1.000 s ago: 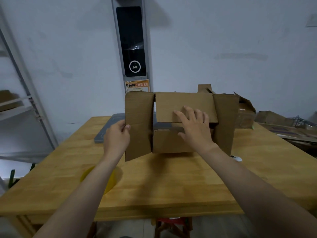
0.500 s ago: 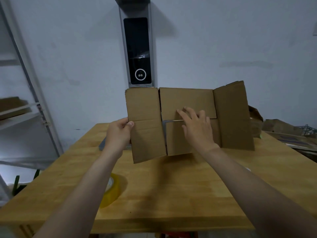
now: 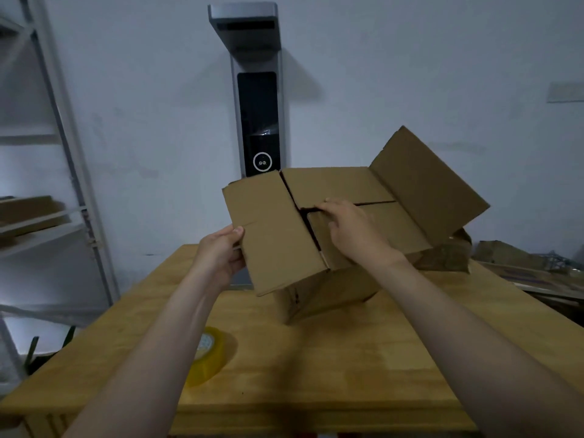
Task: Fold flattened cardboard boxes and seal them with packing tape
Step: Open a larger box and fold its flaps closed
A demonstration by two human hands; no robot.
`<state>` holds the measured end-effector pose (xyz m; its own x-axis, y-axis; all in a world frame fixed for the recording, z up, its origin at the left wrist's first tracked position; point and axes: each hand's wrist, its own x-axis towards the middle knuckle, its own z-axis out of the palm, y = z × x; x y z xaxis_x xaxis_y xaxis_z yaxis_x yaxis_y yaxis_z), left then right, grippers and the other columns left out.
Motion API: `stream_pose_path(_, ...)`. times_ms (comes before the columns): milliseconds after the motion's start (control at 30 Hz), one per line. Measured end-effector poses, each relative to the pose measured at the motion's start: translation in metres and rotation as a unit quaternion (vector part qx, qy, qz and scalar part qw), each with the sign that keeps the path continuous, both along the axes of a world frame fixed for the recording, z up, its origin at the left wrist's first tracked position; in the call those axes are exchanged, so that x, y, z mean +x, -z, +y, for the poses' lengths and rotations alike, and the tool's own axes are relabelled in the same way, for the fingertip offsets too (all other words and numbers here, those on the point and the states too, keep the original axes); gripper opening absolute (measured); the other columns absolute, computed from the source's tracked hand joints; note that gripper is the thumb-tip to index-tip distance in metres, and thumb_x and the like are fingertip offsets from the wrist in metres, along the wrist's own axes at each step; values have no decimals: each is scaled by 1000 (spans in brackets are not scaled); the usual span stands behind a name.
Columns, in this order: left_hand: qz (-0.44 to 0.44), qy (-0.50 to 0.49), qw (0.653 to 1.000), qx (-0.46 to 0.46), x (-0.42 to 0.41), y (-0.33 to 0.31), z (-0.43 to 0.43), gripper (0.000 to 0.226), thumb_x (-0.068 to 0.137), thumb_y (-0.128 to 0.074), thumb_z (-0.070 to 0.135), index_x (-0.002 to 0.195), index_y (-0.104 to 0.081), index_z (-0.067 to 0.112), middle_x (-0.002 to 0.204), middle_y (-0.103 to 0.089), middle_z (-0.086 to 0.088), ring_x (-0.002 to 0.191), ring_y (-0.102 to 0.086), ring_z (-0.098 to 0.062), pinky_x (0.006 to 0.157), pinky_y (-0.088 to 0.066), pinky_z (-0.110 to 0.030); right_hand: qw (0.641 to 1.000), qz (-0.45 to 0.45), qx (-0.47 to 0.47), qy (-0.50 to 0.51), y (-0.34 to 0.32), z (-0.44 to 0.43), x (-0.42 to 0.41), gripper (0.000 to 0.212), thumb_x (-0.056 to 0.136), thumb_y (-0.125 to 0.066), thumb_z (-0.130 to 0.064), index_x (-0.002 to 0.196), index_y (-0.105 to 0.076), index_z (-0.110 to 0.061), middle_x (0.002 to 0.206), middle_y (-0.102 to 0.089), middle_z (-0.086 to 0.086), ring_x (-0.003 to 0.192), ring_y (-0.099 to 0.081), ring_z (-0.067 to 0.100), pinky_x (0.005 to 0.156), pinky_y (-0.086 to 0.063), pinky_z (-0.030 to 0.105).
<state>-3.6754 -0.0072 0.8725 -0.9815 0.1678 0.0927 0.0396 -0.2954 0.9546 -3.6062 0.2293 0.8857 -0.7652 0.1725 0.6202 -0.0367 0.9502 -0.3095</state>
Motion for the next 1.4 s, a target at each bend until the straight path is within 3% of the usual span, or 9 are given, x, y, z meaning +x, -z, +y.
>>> stream_pose_path(233,-44,26,999,10,5,-4,-5,19,107,-49,14,116,-65,12,100,-73,-6,85,-70,-21,64,-54,-32,992,-125,-23,-4,-2,-10,5,57,104,-36,-11,152,-40,-42,165,-20,-20,153,-11,35,122,-21,55)
stream_pose_path(467,-102,28,992,65,-6,-11,-8,15,106,-52,13,100,-65,12,86,-75,-3,61,-73,-13,50,-58,-21,992,-130,-3,-6,-34,-26,8,52,106,-32,-21,154,-34,-42,163,-28,-16,140,-24,27,114,-20,48)
stream_pose_path(567,-109,17,991,74,-10,-8,-13,15,107,-51,13,99,-64,11,71,-76,-2,55,-72,-12,47,-57,-22,992,-125,-12,-5,-29,-32,5,49,106,-33,-25,150,-42,-43,150,-49,-9,136,-27,26,108,-22,47)
stream_pose_path(667,-97,-4,993,73,-13,-8,-16,12,105,-54,13,101,-64,9,75,-77,-3,62,-74,-15,52,-59,-26,996,-82,-21,-15,-23,-35,5,39,106,-38,-31,140,-56,-39,134,-61,-10,131,-34,25,108,-26,47)
stream_pose_path(800,-69,-34,996,41,-15,-13,-17,7,103,-58,12,103,-64,8,90,-75,-6,72,-72,-19,48,-55,-25,998,29,-40,-43,-11,-34,6,28,102,-50,-44,124,-65,-35,131,-56,-12,121,-52,15,108,-40,47)
stream_pose_path(933,-66,-32,997,5,-13,-11,-8,6,100,-64,11,102,-63,6,96,-73,-10,77,-73,-26,53,-60,-31,1000,-7,3,-5,-3,-36,7,48,92,-51,-69,128,-62,-40,130,-58,-15,121,-49,16,102,-39,40)
stream_pose_path(1133,-56,-22,995,-75,-21,16,5,7,99,-67,11,94,-65,6,94,-72,-11,78,-70,-26,68,-59,-38,990,-107,-91,-27,24,-22,-9,58,83,-73,-59,135,-56,-40,109,-60,-22,120,-53,12,97,-51,42)
stream_pose_path(1267,-37,-34,989,-142,-33,36,14,14,97,-70,14,84,-66,9,95,-71,-7,87,-69,-25,75,-57,-40,984,-146,-99,-21,56,-10,-16,60,85,-73,-57,138,-55,-35,131,-58,-13,127,-50,15,101,-49,42)
stream_pose_path(1400,-15,-55,979,-196,-51,53,25,18,98,-69,22,85,-68,11,104,-73,-10,98,-70,-27,64,-56,-37,992,-90,-92,12,66,1,-23,83,83,-76,-56,151,-33,-38,156,-18,-8,144,-26,26,109,-43,48)
